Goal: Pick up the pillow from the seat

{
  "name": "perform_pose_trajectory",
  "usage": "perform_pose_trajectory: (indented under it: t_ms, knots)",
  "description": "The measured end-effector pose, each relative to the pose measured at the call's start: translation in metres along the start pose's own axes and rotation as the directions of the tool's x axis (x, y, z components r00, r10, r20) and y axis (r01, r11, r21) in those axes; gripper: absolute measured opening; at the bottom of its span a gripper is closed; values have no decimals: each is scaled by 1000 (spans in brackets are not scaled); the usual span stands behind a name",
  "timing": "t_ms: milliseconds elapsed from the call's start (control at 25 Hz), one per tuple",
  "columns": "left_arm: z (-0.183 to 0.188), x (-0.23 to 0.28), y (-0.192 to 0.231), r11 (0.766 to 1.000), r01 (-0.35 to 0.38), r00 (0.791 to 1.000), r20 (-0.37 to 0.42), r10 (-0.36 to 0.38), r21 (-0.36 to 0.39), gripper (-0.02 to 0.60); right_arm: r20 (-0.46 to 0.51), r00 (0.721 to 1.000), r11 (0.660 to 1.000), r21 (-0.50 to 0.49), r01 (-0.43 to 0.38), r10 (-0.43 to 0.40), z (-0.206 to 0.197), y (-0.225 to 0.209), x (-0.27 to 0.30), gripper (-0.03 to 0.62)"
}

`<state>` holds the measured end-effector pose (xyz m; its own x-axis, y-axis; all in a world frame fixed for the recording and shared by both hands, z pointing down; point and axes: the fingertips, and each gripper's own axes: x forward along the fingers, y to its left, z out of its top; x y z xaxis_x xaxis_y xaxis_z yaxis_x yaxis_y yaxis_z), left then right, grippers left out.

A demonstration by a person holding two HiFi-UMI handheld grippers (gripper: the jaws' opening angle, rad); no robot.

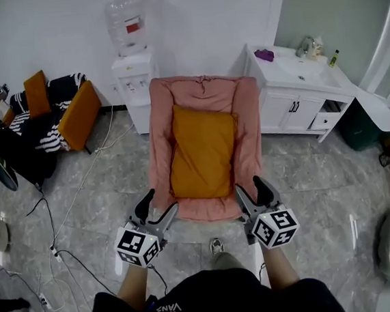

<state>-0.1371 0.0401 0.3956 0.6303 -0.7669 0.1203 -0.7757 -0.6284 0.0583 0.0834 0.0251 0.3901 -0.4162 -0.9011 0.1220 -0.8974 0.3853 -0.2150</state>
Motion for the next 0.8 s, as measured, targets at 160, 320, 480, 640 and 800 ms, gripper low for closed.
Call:
perform_pose_trajectory:
  t_ms: [160,320,480,640,800]
  knots:
    - [7,41,9,1000,-13,1000,-7,13,3,307,-16,1000,1000,9,-26,26,7,-30,30,262]
    - [15,88,19,1000,-20,1000,-15,20,3,307,-35,999,999,13,-41,41,14,-62,59,261]
    - [27,133,21,1000,-21,1000,-5,21,20,307,-55,997,998,6,-63,63,19,-89,80,259]
    - [27,163,24,999,-11,1000,-8,12,30,307,-75,995,998,28,-59,61,13,-106,98,259]
    - [12,183,40,1000,4,998,-59,-3,15,307,-97,994,998,58,-38,44,1,-119,114,259]
